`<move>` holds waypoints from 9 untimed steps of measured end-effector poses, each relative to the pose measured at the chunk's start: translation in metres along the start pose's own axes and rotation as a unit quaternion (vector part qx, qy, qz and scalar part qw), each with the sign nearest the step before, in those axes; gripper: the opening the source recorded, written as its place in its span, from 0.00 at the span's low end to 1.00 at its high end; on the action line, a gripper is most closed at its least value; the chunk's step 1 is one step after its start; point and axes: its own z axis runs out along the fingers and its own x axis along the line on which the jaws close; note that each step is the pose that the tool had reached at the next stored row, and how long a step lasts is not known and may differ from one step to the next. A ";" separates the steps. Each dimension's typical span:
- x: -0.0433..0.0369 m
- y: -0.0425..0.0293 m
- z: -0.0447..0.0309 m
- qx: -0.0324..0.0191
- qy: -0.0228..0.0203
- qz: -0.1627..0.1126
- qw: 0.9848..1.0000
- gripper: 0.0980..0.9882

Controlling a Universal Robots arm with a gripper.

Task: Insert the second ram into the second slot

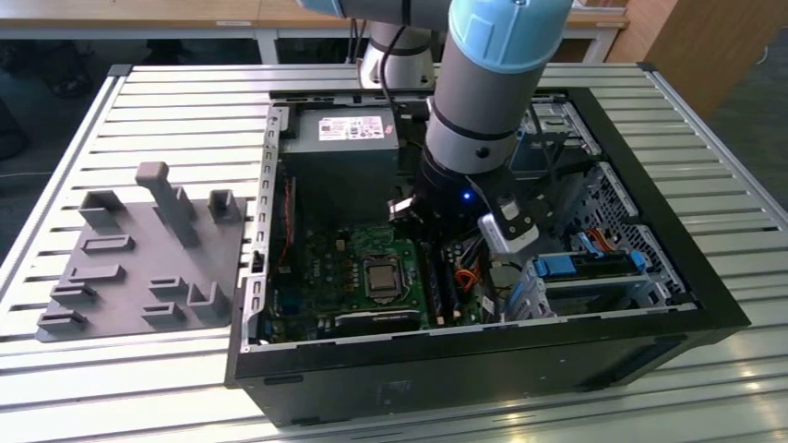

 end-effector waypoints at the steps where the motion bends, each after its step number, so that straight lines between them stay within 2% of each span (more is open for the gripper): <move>1: -0.0001 0.0000 0.0015 0.000 0.000 0.000 1.000 0.03; 9: -0.0003 -0.0004 0.0082 0.000 0.000 0.000 1.000 0.03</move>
